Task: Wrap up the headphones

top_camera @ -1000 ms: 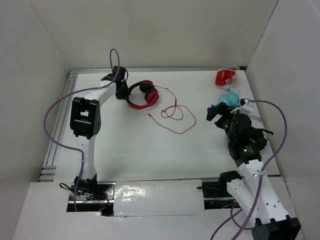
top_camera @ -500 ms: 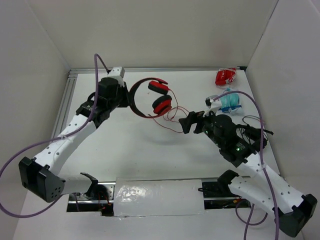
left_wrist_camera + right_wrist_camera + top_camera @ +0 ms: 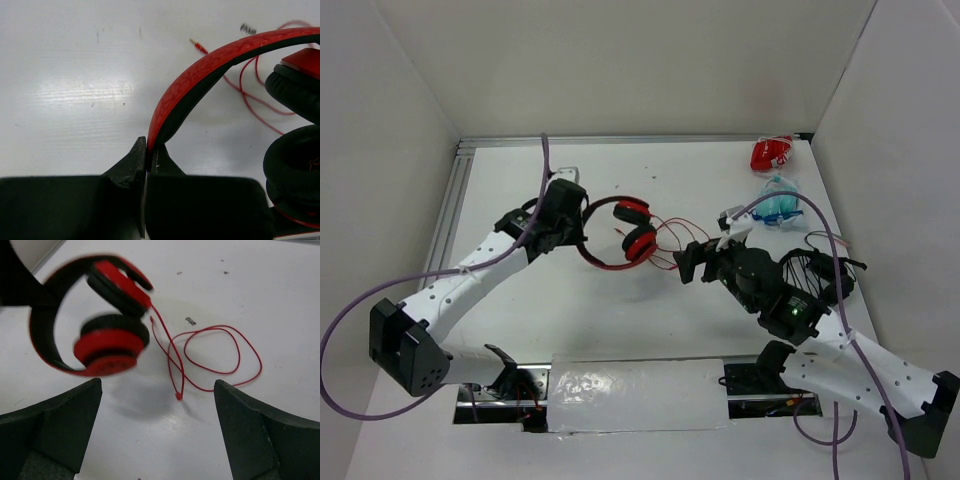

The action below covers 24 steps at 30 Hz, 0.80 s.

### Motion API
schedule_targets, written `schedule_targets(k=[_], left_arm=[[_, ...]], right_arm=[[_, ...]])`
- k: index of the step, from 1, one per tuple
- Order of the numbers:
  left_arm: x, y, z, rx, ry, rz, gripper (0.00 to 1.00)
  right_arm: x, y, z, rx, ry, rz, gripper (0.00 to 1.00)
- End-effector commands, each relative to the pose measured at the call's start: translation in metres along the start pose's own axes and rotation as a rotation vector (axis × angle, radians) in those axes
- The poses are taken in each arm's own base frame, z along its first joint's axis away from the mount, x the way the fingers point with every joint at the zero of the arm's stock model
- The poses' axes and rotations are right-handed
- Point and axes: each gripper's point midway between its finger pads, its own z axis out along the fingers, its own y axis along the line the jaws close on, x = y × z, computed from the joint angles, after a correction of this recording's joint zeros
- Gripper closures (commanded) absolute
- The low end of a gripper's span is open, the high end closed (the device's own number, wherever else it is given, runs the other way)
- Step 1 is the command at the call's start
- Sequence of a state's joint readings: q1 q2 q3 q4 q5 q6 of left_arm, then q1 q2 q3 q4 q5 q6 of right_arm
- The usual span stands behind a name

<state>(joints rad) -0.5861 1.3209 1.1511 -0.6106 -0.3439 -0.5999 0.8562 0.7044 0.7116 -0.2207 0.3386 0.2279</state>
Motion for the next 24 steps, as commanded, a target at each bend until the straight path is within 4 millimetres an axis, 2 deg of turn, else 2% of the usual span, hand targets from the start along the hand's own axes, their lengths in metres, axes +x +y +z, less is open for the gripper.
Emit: schedule_targets(k=[1,2,4,5,6,8,9,10,11,12,13,14,16,17,22,23,24], left_arm=[[-0.066,-0.006,-0.03,0.02,-0.186,-0.179,1.0],[-0.074,-0.007,-0.035,0.029,-0.212,-0.187,1.0],[-0.09,-0.011,-0.051,0.074,-0.264,-0.179,1.0],[-0.1,-0.015,-0.059,0.105,-0.297,-0.182,1.0],[-0.113,-0.021,-0.076,0.158,-0.336,-0.175,1.0],[-0.128,-0.024,-0.093,0.204,-0.372,-0.206,1.0],[-0.141,-0.027,-0.115,0.257,-0.406,-0.212,1.0],[-0.147,-0.029,-0.124,0.275,-0.424,-0.215,1.0],[-0.159,-0.03,-0.141,0.297,-0.462,-0.231,1.0],[-0.165,-0.028,-0.152,0.303,-0.489,-0.238,1.0],[-0.172,-0.027,-0.162,0.31,-0.514,-0.241,1.0],[-0.184,-0.026,-0.18,0.327,-0.56,-0.244,1.0],[-0.195,-0.026,-0.199,0.346,-0.597,-0.237,1.0],[-0.206,-0.026,-0.218,0.367,-0.642,-0.228,1.0],[-0.23,-0.027,-0.265,0.427,-0.733,-0.21,1.0],[-0.232,-0.027,-0.269,0.434,-0.74,-0.207,1.0],[-0.233,-0.028,-0.273,0.442,-0.745,-0.205,1.0]], right_arm=[[0.0,-0.022,-0.003,0.113,-0.086,0.061,0.0],[0.011,-0.026,-0.002,0.117,-0.083,0.059,0.0],[0.007,-0.025,-0.001,0.097,-0.136,0.078,0.0],[0.019,-0.031,0.002,0.111,-0.126,0.068,0.0],[0.022,-0.03,0.003,0.095,-0.123,0.056,0.0],[0.022,-0.03,0.007,0.082,-0.154,0.065,0.0],[0.015,-0.026,0.009,0.061,-0.188,0.053,0.0],[0.022,-0.026,0.012,0.051,-0.187,0.028,0.0],[0.022,-0.027,0.014,0.049,-0.204,0.01,0.0],[0.012,-0.025,0.017,0.041,-0.26,0.011,0.0],[0.024,-0.029,0.02,0.049,-0.253,-0.04,0.0],[0.023,-0.034,0.023,0.061,-0.266,-0.057,0.0],[0.023,-0.035,0.029,0.056,-0.289,-0.095,0.0],[0.022,-0.035,0.031,0.047,-0.294,-0.11,0.0],[0.011,-0.024,0.048,-0.014,-0.288,-0.219,0.0],[0.018,-0.023,0.057,-0.021,-0.252,-0.24,0.0],[0.012,-0.022,0.062,-0.023,-0.246,-0.247,0.0]])
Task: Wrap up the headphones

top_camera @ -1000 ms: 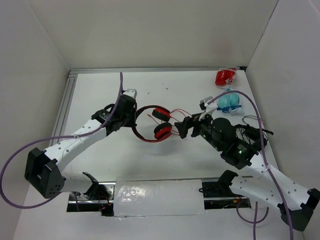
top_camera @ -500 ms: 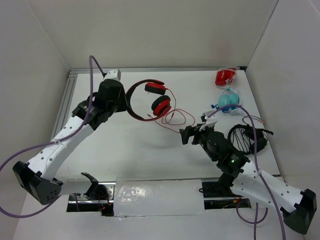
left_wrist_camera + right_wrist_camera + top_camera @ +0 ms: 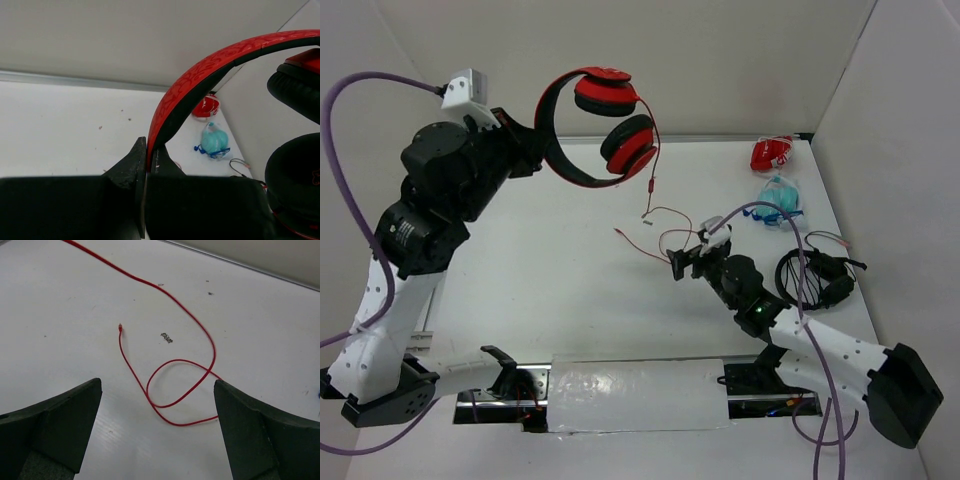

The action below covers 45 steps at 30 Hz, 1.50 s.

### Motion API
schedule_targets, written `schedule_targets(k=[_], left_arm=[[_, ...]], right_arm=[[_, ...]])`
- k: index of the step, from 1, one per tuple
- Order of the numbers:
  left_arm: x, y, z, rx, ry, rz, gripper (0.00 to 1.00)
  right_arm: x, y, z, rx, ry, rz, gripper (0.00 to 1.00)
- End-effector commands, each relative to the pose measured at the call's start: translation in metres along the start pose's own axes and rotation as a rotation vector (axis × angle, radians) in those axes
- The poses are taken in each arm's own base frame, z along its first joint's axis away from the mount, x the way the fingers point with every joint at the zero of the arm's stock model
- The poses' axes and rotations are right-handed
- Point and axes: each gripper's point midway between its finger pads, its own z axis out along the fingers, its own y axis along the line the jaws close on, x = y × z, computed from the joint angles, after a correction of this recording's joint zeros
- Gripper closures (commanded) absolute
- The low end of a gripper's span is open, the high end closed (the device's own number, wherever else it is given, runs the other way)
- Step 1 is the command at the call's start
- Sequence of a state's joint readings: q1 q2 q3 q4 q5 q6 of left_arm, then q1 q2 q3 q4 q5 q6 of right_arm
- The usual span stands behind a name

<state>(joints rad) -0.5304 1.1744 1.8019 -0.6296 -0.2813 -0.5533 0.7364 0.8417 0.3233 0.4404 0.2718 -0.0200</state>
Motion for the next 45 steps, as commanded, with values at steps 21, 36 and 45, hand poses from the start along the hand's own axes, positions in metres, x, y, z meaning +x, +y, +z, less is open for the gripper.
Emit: schedule_targets(k=[21,36,45], left_arm=[[-0.088,-0.022,-0.029,0.054,-0.244,0.027,1.0],[0.101,0.08,0.113,-0.327,0.217,-0.112,1.0],[0.179,0.119,0.146,-0.426,0.333,-0.083,1.0]], right_arm=[[0.079,0.028,0.07,-0.088,0.342,0.188,1.0],[0.036,0.035,-0.047,0.258,0.421,0.211,1.0],[-0.03,0.076,-0.05,0.315,0.396,-0.109,1.0]])
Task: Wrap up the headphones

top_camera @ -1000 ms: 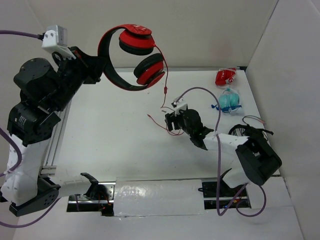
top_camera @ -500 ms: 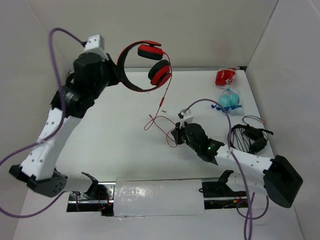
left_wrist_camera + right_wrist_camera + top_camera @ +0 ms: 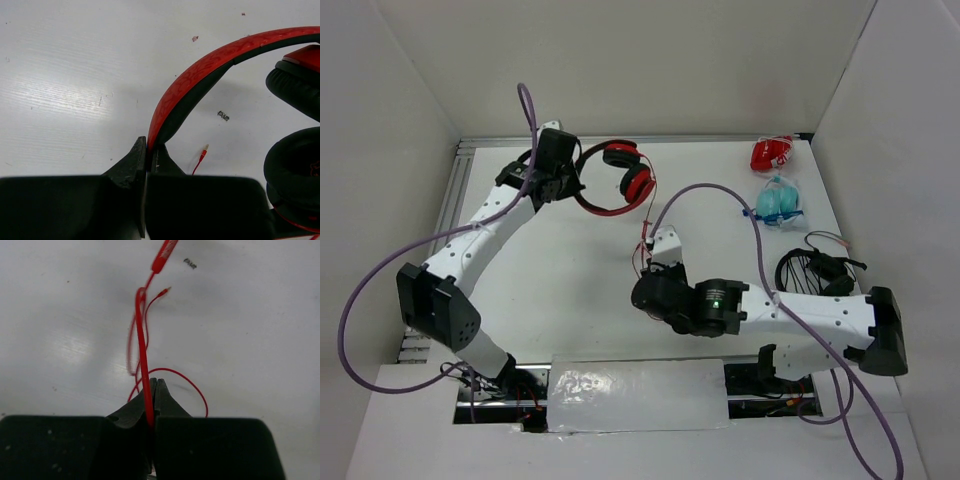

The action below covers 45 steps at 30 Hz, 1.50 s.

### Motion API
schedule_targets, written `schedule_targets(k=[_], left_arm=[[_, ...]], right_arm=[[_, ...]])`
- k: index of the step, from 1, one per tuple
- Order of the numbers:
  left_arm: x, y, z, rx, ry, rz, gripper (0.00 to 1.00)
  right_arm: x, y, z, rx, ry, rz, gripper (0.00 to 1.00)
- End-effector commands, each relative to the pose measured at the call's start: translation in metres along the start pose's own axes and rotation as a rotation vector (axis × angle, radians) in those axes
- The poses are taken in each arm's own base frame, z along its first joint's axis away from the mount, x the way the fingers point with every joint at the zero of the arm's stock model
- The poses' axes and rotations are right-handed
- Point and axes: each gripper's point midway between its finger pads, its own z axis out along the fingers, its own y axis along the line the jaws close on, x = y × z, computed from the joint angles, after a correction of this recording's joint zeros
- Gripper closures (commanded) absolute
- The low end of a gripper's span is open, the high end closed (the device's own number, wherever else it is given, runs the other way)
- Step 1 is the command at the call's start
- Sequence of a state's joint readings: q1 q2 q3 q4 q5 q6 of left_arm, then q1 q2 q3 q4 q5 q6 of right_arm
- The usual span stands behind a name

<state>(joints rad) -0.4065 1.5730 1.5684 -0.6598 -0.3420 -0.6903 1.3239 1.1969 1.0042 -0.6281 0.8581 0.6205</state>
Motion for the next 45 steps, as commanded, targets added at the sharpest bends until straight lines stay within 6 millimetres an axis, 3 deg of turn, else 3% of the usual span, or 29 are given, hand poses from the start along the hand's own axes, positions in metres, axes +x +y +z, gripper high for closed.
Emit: schedule_targets(k=[1,5,8,9,12,13,14,20,22,24,25,26,30,31,32,35,36,38,39,41,42,43,45], left_arm=[[-0.025,-0.023,0.005,0.076,-0.095,-0.093,1.0],[-0.006,-0.018,0.02,0.082,-0.07,-0.015,1.0],[0.005,-0.021,0.029,0.122,-0.063,0.052,1.0],[0.007,-0.033,0.029,0.198,-0.069,0.079,1.0],[0.037,-0.048,0.03,0.339,-0.075,0.244,1.0],[0.041,-0.052,0.024,0.376,-0.1,0.315,1.0],[0.046,-0.069,0.017,0.443,-0.127,0.355,1.0],[0.116,-0.089,-0.005,0.647,-0.045,0.55,1.0],[0.129,-0.104,-0.023,0.747,-0.063,0.602,1.0],[0.153,-0.107,-0.037,0.808,-0.058,0.666,1.0],[0.151,-0.112,-0.046,0.828,-0.078,0.678,1.0],[0.16,-0.11,-0.048,0.834,-0.072,0.698,1.0],[0.188,-0.114,-0.09,0.94,-0.06,0.753,1.0],[0.197,-0.11,-0.095,0.953,-0.048,0.765,1.0],[0.198,-0.11,-0.106,0.971,-0.064,0.771,1.0],[0.211,-0.103,-0.126,0.98,-0.082,0.787,1.0],[0.216,-0.092,-0.122,0.907,-0.06,0.785,1.0],[0.214,-0.076,-0.123,0.81,-0.028,0.701,1.0],[0.215,-0.054,-0.112,0.675,0.014,0.648,1.0],[0.213,-0.032,-0.111,0.575,0.038,0.587,1.0],[0.213,-0.022,-0.108,0.528,0.044,0.563,1.0],[0.213,-0.008,-0.108,0.471,0.058,0.521,1.0],[0.216,-0.001,-0.109,0.442,0.082,0.481,1.0]], right_arm=[[-0.031,-0.025,-0.006,0.177,-0.056,-0.116,1.0],[-0.056,-0.021,-0.001,0.167,-0.085,-0.138,1.0],[-0.077,-0.015,-0.004,0.051,-0.125,-0.14,1.0],[-0.087,-0.008,-0.009,-0.031,-0.162,-0.108,1.0],[-0.119,-0.024,-0.015,-0.105,-0.23,-0.125,1.0],[-0.129,-0.031,-0.017,-0.116,-0.251,-0.157,1.0],[-0.148,-0.044,-0.021,-0.119,-0.285,-0.132,1.0],[-0.198,-0.058,-0.025,-0.178,-0.358,-0.246,1.0],[-0.2,-0.06,-0.008,-0.153,-0.323,-0.276,1.0],[-0.218,-0.081,0.006,-0.064,-0.301,-0.271,1.0],[-0.221,-0.081,0.009,-0.056,-0.296,-0.27,1.0],[-0.226,-0.096,0.016,-0.01,-0.287,-0.254,1.0],[-0.255,-0.131,0.031,0.061,-0.305,-0.2,1.0],[-0.259,-0.134,0.035,0.042,-0.308,-0.192,1.0],[-0.261,-0.15,0.039,0.071,-0.302,-0.178,1.0],[-0.264,-0.176,0.053,0.102,-0.29,-0.126,1.0],[-0.264,-0.204,0.056,0.159,-0.283,-0.09,1.0],[-0.259,-0.216,0.062,0.132,-0.262,-0.056,1.0],[-0.259,-0.242,0.061,0.171,-0.265,-0.021,1.0],[-0.256,-0.254,0.06,0.153,-0.27,0.017,1.0],[-0.257,-0.274,0.055,0.187,-0.28,0.035,1.0],[-0.257,-0.279,0.055,0.185,-0.284,0.038,1.0],[-0.259,-0.296,0.051,0.221,-0.293,0.055,1.0]])
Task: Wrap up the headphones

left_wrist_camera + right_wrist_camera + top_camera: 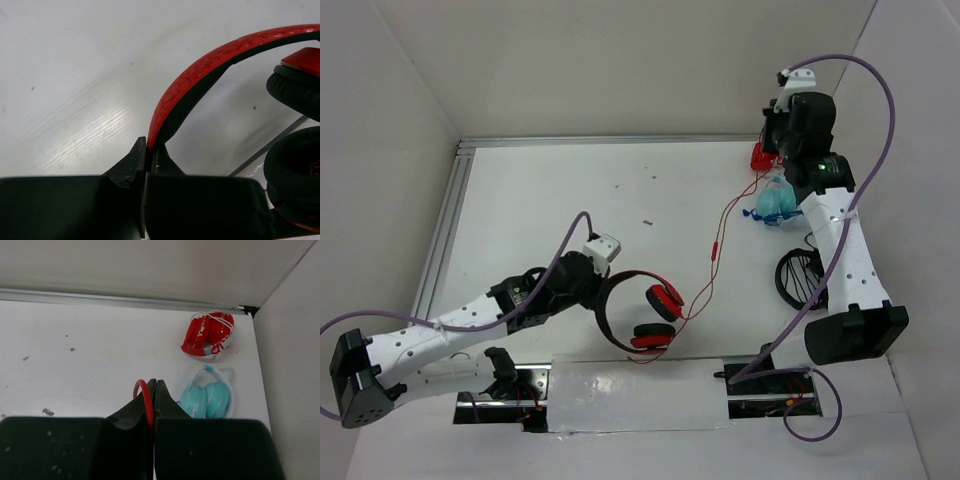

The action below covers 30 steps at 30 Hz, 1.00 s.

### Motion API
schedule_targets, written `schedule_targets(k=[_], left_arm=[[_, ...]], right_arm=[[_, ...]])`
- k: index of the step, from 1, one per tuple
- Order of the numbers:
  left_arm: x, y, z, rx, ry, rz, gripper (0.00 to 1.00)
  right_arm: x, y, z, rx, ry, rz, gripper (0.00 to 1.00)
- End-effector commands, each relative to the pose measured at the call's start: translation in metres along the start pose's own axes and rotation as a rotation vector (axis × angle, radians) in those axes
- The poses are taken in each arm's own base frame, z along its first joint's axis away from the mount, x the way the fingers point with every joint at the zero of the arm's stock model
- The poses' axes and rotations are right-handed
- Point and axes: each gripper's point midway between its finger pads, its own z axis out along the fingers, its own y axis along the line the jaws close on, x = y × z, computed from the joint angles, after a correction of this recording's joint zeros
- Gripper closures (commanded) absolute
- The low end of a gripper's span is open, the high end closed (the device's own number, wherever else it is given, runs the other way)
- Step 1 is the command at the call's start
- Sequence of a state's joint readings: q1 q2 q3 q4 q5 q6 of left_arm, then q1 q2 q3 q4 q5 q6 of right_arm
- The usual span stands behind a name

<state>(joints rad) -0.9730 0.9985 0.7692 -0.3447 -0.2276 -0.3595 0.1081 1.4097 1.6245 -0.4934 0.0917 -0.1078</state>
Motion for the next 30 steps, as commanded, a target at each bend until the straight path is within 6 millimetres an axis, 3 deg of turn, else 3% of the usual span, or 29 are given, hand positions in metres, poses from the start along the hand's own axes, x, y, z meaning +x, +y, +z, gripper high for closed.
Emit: schedule_targets(k=[1,5,6,7,8,12,15,17,18,20,21,22,23,24,25,26,28,29,30], left_arm=[[0.007,0.019,-0.014,-0.127,0.003,-0.179,1.0],[0.022,0.029,-0.022,-0.214,0.074,-0.254,1.0],[0.026,0.031,-0.024,-0.246,0.092,-0.307,1.0],[0.039,0.041,-0.032,-0.314,0.143,-0.321,1.0],[0.036,0.043,-0.039,-0.361,0.141,-0.422,1.0],[0.05,0.06,-0.063,-0.524,0.204,-0.521,1.0],[0.042,0.055,-0.059,-0.466,0.175,-0.495,1.0],[0.029,0.048,-0.055,-0.399,0.121,-0.466,1.0],[0.022,0.047,-0.054,-0.381,0.095,-0.463,1.0],[0.003,0.049,-0.059,-0.37,0.016,-0.465,1.0],[-0.006,0.051,-0.062,-0.369,-0.015,-0.467,1.0],[-0.019,0.05,-0.068,-0.358,-0.05,-0.462,1.0],[-0.029,0.053,-0.073,-0.356,-0.094,-0.461,1.0],[-0.042,0.052,-0.076,-0.339,-0.135,-0.463,1.0],[-0.055,0.052,-0.082,-0.325,-0.172,-0.441,1.0],[-0.066,0.053,-0.085,-0.322,-0.212,-0.447,1.0],[-0.08,0.055,-0.092,-0.309,-0.256,-0.41,1.0],[-0.088,0.056,-0.1,-0.31,-0.274,-0.412,1.0],[-0.088,0.056,-0.1,-0.31,-0.274,-0.412,1.0]], right_arm=[[-0.031,-0.007,-0.009,-0.036,-0.093,0.04,1.0],[-0.039,-0.036,0.002,0.049,-0.086,0.071,1.0],[-0.037,-0.055,0.005,0.084,-0.069,0.103,1.0],[-0.039,-0.061,0.011,0.092,-0.055,0.12,1.0],[-0.038,-0.064,0.014,0.093,-0.04,0.125,1.0],[-0.03,-0.057,0.018,0.083,-0.033,0.099,1.0],[-0.007,-0.036,0.026,0.009,-0.019,0.059,1.0],[-0.003,-0.008,0.023,-0.08,-0.031,0.015,1.0],[0.019,0.001,0.027,-0.09,0.011,-0.007,1.0],[0.034,0.025,0.028,-0.106,0.018,-0.022,0.99],[0.055,0.025,0.032,-0.058,0.047,-0.019,0.97],[0.064,0.037,0.032,-0.063,0.06,0.028,0.95],[0.076,0.043,0.034,-0.065,0.08,0.047,0.88],[0.098,0.052,0.036,-0.083,0.111,0.062,0.85],[0.108,0.058,0.036,-0.088,0.12,0.112,0.84],[0.135,0.066,0.037,-0.098,0.165,0.13,0.78],[0.141,0.078,0.038,-0.147,0.151,0.19,0.65],[0.153,0.085,0.036,-0.176,0.17,0.197,0.49],[0.153,0.085,0.036,-0.176,0.17,0.197,0.48]])
